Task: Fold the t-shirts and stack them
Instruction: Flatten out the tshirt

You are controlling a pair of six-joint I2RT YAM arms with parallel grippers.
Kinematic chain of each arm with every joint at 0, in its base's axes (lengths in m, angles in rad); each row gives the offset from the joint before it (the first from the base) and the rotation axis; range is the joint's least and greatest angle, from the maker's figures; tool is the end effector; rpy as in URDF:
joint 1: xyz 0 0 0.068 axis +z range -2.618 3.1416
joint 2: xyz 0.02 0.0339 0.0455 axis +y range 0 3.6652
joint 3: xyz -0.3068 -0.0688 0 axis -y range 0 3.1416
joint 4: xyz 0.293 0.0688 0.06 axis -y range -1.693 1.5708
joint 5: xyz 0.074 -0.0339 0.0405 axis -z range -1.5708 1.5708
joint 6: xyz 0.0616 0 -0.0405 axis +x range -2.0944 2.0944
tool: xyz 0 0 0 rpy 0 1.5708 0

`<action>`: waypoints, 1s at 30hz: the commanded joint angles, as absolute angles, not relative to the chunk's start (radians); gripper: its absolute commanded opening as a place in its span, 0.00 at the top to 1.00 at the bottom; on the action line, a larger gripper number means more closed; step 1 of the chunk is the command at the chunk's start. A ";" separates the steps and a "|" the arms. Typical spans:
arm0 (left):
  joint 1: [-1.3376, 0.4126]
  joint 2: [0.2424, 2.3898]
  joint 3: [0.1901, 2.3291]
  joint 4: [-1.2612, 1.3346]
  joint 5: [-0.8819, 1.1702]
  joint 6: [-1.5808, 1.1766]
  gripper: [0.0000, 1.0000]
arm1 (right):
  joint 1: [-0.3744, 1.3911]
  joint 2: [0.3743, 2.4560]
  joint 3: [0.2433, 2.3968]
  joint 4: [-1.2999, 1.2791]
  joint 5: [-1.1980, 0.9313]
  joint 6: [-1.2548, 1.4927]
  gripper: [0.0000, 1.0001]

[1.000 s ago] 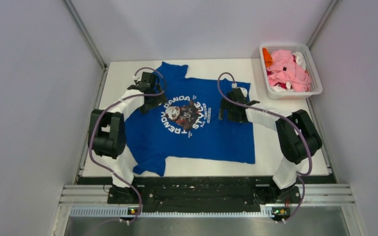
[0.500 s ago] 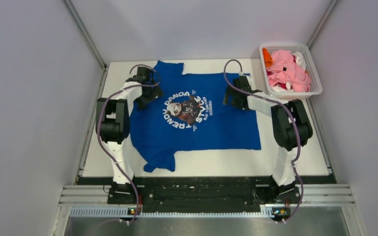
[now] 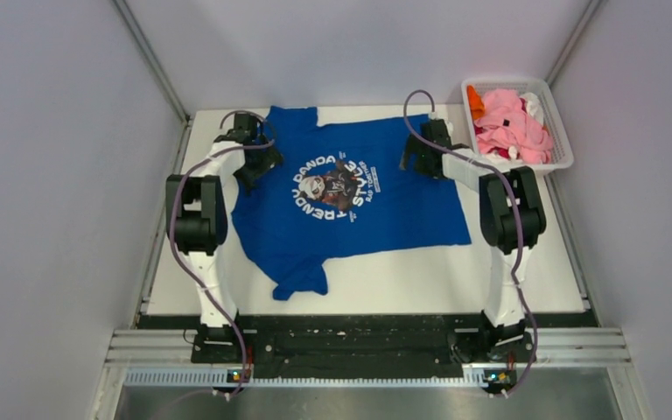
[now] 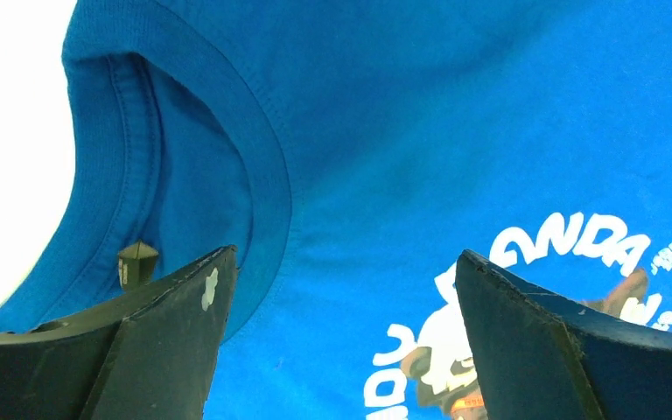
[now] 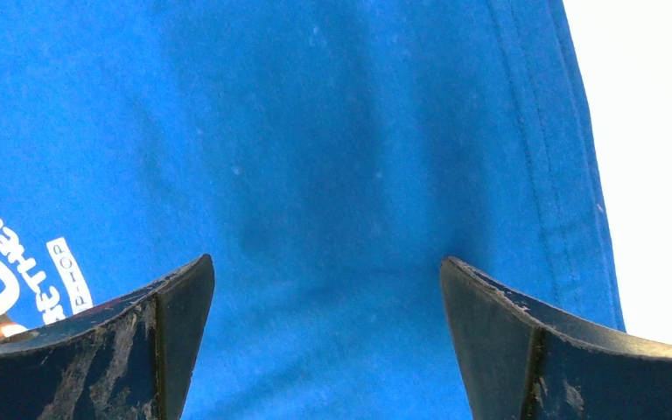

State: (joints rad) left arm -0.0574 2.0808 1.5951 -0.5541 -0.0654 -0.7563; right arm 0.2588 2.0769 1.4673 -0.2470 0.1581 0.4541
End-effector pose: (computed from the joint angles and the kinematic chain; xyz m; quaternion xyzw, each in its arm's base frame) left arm 0.5249 -0.0261 0.1807 -0.3383 0.9032 -0.0748 0.2533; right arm 0.5164 0.1267 0.1614 0.1185 0.9268 0.0523 0.3524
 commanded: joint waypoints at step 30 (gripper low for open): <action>-0.098 1.349 0.713 -0.407 0.137 -0.755 0.01 | 1.164 1.871 1.134 0.020 -0.053 0.150 0.44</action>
State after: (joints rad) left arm -0.0978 1.3525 0.7162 -0.4515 0.1631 -0.7540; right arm 1.1458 1.8450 1.0706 0.0013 -0.0864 0.1490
